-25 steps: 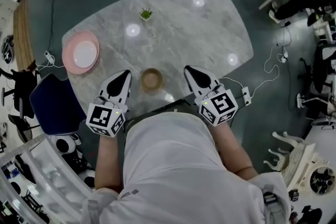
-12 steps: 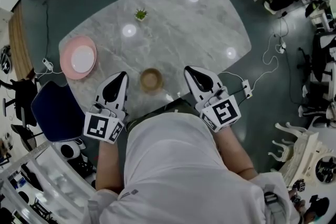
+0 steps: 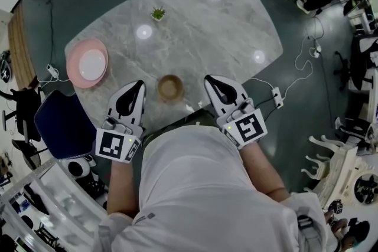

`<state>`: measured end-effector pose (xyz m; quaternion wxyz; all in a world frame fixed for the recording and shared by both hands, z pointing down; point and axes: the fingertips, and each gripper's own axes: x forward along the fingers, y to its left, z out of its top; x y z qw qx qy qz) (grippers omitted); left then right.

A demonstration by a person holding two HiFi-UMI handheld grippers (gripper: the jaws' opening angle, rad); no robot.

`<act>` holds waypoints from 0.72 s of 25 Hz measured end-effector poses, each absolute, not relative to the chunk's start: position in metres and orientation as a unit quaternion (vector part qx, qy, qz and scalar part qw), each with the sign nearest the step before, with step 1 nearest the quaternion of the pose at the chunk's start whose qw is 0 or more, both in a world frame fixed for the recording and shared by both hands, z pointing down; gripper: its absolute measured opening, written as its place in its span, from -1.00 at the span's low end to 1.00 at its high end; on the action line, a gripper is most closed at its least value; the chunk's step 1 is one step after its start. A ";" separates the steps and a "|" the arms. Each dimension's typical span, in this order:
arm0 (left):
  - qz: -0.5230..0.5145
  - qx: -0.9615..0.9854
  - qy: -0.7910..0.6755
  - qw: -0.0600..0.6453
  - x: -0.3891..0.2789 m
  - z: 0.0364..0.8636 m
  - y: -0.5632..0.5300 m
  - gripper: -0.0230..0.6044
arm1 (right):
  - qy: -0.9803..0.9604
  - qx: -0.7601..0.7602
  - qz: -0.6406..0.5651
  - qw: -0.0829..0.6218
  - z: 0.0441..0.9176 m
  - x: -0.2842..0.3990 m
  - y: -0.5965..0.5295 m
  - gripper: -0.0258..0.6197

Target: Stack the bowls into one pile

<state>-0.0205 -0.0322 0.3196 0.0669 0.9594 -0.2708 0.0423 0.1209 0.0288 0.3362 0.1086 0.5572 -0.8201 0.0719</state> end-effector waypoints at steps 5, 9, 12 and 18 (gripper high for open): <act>0.050 0.958 -0.276 0.062 -0.022 0.319 -0.030 -0.92 | -0.825 0.547 0.084 0.113 0.344 0.118 0.030 -0.89; 0.056 0.956 -0.281 0.056 -0.023 0.318 -0.028 -0.92 | -0.828 0.543 0.089 0.109 0.346 0.117 0.030 -0.89; 0.064 0.955 -0.283 0.054 -0.022 0.319 -0.027 -0.92 | -0.830 0.540 0.092 0.104 0.347 0.118 0.029 -0.89; 0.074 0.954 -0.288 0.048 -0.018 0.318 -0.024 -0.92 | -0.831 0.540 0.092 0.097 0.345 0.126 0.030 -0.89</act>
